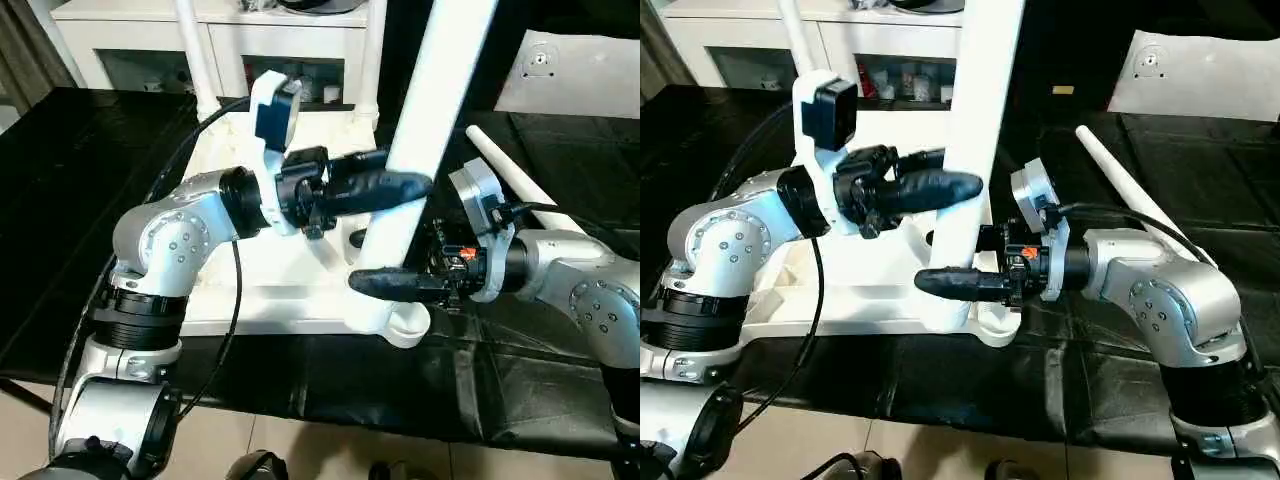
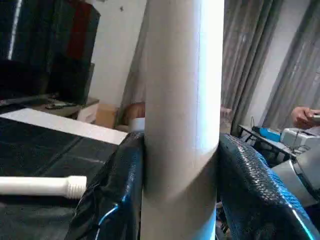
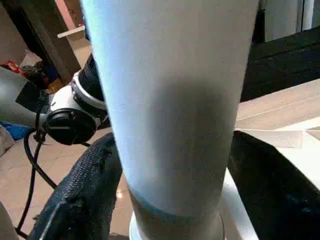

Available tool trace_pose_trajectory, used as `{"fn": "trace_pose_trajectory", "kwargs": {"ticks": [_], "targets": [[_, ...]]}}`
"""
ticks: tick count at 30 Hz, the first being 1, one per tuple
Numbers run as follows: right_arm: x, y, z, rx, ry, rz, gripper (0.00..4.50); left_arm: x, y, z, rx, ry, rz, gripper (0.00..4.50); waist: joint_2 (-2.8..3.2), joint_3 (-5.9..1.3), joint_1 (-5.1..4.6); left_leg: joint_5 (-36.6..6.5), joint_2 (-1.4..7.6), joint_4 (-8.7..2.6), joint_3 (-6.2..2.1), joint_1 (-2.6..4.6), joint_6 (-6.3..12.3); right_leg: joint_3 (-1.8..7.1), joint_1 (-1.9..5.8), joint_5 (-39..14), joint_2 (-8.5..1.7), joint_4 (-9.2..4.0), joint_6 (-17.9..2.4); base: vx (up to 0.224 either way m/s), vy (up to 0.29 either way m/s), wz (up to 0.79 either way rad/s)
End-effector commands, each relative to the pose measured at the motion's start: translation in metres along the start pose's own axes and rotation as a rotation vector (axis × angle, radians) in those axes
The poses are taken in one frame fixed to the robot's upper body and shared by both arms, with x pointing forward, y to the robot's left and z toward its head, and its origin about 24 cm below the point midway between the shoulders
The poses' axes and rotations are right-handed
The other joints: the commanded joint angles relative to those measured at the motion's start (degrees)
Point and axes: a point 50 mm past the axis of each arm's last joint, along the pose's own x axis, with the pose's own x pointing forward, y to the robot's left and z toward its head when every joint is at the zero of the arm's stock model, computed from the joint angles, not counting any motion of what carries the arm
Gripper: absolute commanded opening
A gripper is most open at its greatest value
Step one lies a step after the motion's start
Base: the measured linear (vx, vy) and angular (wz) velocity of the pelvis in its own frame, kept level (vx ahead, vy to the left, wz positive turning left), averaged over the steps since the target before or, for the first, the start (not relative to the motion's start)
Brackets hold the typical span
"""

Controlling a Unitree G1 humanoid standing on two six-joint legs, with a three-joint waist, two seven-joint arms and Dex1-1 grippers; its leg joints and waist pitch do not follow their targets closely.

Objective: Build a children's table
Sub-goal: Pick table leg

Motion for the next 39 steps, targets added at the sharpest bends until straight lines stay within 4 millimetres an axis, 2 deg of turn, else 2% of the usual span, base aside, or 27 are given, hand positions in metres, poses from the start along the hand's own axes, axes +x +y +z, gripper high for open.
{"fn": "trace_pose_trajectory", "kwargs": {"ticks": [1,14,18,19,23,24,25,28,30,31,34,36,37,39], "targets": [[0.001,0.003,0.000,-0.015,0.003,0.023,3.04,0.002,-0.001,0.004,0.025,0.018,-0.006,1.84,-0.93,-4.35,0.00,-7.5,3.51,-4.11,-1.50,1.13,3.08,3.26,2.96,-23.4,-5.24,-4.95,-7.3,0.000,0.000,0.00],[0.001,0.001,-0.009,-0.002,0.048,-0.001,2.03,0.002,0.004,0.005,0.049,0.018,0.030,1.84,-1.02,-4.36,0.25,-7.9,3.48,-4.15,-1.49,1.13,2.82,3.26,2.94,-24.2,-5.33,-5.08,-7.0,0.000,0.000,0.00],[0.002,-0.001,-0.011,0.010,0.048,-0.025,1.94,0.003,0.006,0.005,0.063,0.042,0.069,1.84,-0.96,-4.41,0.26,-7.7,3.54,-4.15,-1.51,1.11,2.92,3.27,2.94,-23.7,-5.30,-5.01,-7.1,0.000,0.000,0.00],[0.002,-0.001,-0.012,0.016,0.044,-0.030,1.92,0.004,0.006,0.004,0.060,0.046,0.079,1.84,-0.77,-4.45,0.26,-7.9,3.58,-4.14,-1.54,1.13,2.82,3.26,2.95,-23.5,-5.31,-5.00,-7.3,0.000,0.000,0.00],[0.004,-0.001,-0.014,0.027,0.038,-0.041,1.91,0.013,0.003,0.004,0.096,0.071,0.080,1.84,-0.91,-4.44,0.27,-8.0,3.59,-4.18,-1.56,1.07,2.78,3.26,2.99,-23.1,-5.32,-4.99,-7.7,0.000,0.000,0.00],[0.004,-0.001,-0.015,0.025,0.041,-0.044,1.91,0.015,0.002,0.004,0.120,0.073,0.081,2.39,-0.90,-4.43,0.29,-8.1,3.64,-4.19,-1.60,1.08,2.72,3.28,3.00,-23.2,-5.36,-4.99,-7.6,0.000,0.000,0.00],[0.005,-0.001,-0.017,0.024,0.043,-0.048,1.91,0.018,0.001,0.003,0.118,0.088,0.076,2.39,-0.73,-4.48,0.31,-8.1,3.61,-4.15,-1.56,1.14,2.66,3.28,3.01,-23.5,-5.37,-5.01,-7.4,0.000,0.000,0.00],[0.007,-0.001,-0.022,0.027,0.047,-0.053,1.90,0.027,-0.005,-0.002,0.123,0.145,0.055,2.69,-0.85,-4.42,0.25,-8.5,3.65,-4.20,-1.63,1.07,2.36,3.29,3.04,-23.9,-5.43,-4.98,-7.3,0.000,0.000,0.00],[0.009,0.000,-0.024,0.029,0.047,-0.057,1.90,0.030,-0.003,-0.004,0.136,0.155,0.092,2.81,-0.84,-4.37,0.23,-8.6,3.59,-4.15,-1.56,1.03,2.43,3.28,3.03,-24.6,-5.41,-5.26,-7.0,0.000,0.000,0.00],[0.011,0.000,-0.025,0.028,0.044,-0.062,1.90,0.032,0.000,-0.005,0.142,0.151,0.127,2.90,-0.61,-4.44,0.29,-8.6,3.54,-4.12,-1.58,1.06,2.35,3.23,3.02,-24.8,-5.36,-5.30,-6.8,0.000,0.000,0.00],[0.012,0.000,-0.025,0.020,0.025,-0.074,1.90,0.034,-0.001,-0.005,0.142,0.115,0.125,3.10,-0.89,-4.45,0.23,-8.8,3.44,-4.11,-1.57,0.97,2.22,3.15,3.03,-25.3,-5.36,-5.42,-6.4,0.000,0.000,0.00],[0.012,0.000,-0.025,0.026,0.000,-0.084,1.90,0.034,-0.003,0.001,0.108,0.014,0.115,3.23,-0.92,-4.44,0.21,-8.6,3.43,-4.05,-1.49,0.93,2.38,3.14,3.04,-25.1,-5.34,-5.46,-6.5,0.000,0.000,0.00],[0.011,0.001,-0.025,0.033,-0.021,-0.092,1.90,0.033,-0.004,0.006,0.070,-0.071,0.113,3.36,-0.70,-4.64,0.32,-8.2,3.40,-3.89,-1.51,0.82,2.27,3.04,3.19,-24.2,-5.42,-5.30,-7.1,0.000,0.000,0.00],[0.011,0.002,-0.025,0.050,-0.064,-0.101,1.90,0.032,-0.006,0.015,0.019,-0.213,0.102,3.40,-0.81,-4.70,0.40,-8.2,3.41,-3.87,-1.50,0.85,2.73,3.00,3.13,-23.2,-5.32,-5.28,-7.8,0.000,0.000,0.00]]}}
